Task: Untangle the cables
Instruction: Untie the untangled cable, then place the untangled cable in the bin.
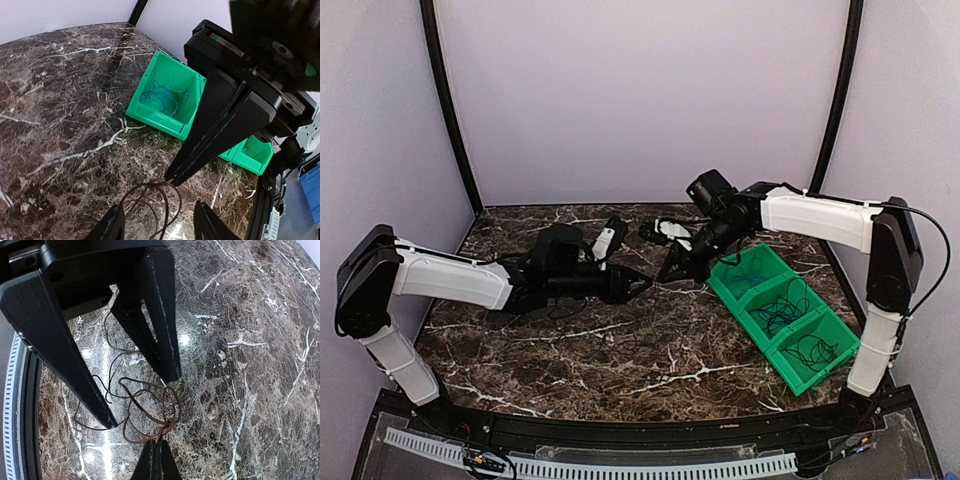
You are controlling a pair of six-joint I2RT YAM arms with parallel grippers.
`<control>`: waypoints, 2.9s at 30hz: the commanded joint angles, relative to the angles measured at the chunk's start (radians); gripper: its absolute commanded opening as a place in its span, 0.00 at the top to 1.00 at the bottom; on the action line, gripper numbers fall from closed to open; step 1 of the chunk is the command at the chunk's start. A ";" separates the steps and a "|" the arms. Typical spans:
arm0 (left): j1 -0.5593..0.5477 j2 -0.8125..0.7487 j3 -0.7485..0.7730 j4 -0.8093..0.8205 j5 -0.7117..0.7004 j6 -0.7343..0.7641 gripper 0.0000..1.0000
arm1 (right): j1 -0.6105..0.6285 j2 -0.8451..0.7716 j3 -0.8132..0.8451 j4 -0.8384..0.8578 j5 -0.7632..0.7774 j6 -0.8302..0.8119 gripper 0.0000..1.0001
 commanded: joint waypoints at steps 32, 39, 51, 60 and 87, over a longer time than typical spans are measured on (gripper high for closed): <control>0.042 -0.547 -0.061 -0.065 -0.163 0.077 1.00 | -0.067 0.127 0.059 0.027 0.071 0.094 1.00; 0.042 -0.478 -0.073 -0.079 -0.183 0.056 0.67 | -0.069 0.020 0.083 -0.036 0.011 0.038 1.00; 0.042 -0.451 -0.101 -0.030 -0.351 0.102 0.39 | -0.173 -0.284 0.171 -0.202 0.099 -0.059 1.00; 0.043 -0.412 -0.097 -0.054 -0.463 0.085 0.39 | -0.278 -0.480 0.246 -0.197 0.160 -0.097 1.00; 0.044 -0.381 -0.251 -0.012 -0.515 0.012 0.39 | -0.461 -0.958 -0.021 -0.511 0.626 -0.440 1.00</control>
